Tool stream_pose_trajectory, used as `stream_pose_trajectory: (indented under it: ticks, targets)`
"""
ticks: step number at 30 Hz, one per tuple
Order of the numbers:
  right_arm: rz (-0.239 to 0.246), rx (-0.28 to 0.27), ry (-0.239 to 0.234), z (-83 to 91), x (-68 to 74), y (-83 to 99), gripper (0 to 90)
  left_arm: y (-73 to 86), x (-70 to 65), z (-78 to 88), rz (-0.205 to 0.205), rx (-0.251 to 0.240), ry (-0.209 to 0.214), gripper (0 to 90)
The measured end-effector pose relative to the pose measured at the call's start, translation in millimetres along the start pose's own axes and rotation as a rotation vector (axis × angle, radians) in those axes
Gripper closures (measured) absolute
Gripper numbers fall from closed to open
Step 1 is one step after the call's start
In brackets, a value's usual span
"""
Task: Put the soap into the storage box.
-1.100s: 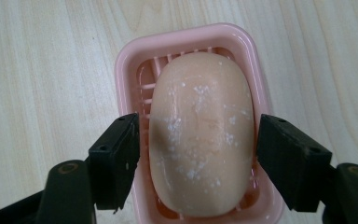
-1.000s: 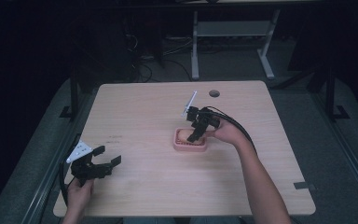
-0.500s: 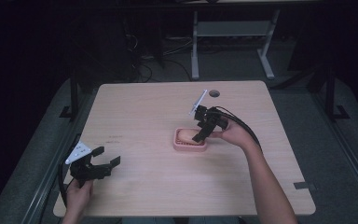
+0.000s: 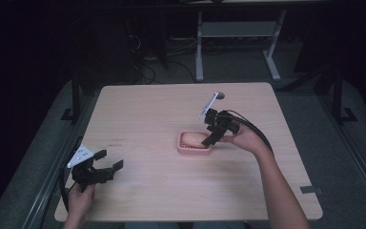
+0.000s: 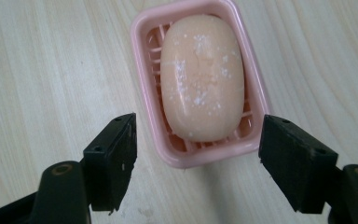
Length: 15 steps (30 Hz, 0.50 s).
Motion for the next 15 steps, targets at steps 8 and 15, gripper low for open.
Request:
stream_pose_trajectory:
  ticks: [8,15]
  targets:
    - [-0.013,0.011,0.000,1.3,0.9,13.7,27.3,0.4,-0.5,-0.9,0.003,0.000,0.000,14.3]
    - [-0.027,-0.009,-0.002,2.4,1.9,23.4,27.3,0.5,-0.3,-0.7,0.003,0.000,-0.002,14.3]
Point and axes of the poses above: each handheld gripper's, and its own axes: z roughly backward along the jaws, y roughly out of its underside, x roughly to its left, the point moved 5 cm from there along -z, roughly forward along the jaws, and after that the axes turned 1 degree about -x, right-handed, at the moved point
